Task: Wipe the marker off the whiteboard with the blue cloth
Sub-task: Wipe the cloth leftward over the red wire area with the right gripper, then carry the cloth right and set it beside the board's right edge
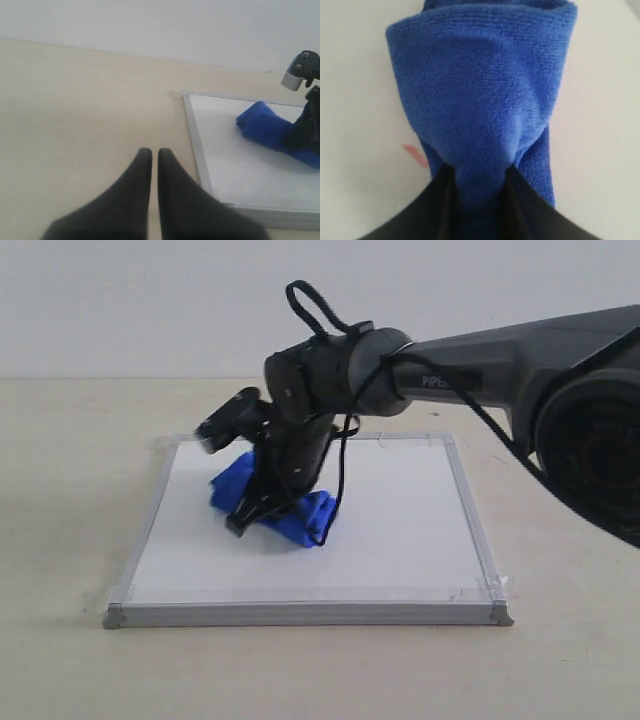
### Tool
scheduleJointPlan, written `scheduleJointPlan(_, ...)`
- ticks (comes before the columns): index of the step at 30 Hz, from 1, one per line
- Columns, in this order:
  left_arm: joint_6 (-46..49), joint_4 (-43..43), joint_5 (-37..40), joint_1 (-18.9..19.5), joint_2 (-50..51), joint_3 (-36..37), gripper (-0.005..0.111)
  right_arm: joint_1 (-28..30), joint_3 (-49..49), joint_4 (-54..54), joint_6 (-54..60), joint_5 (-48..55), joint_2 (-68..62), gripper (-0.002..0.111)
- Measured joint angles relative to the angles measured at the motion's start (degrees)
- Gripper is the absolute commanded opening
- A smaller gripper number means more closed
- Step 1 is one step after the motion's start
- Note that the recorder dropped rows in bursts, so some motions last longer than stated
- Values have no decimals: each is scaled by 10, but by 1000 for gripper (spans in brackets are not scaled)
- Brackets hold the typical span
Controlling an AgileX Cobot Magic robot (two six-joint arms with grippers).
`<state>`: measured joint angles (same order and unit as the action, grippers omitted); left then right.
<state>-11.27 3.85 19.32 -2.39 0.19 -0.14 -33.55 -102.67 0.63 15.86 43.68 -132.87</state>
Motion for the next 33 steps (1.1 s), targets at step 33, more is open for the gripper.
scheduleJointPlan(33, 0, 0, 0, 0, 0, 0, 4, 32, 0, 24, -93, 20, 8, 0)
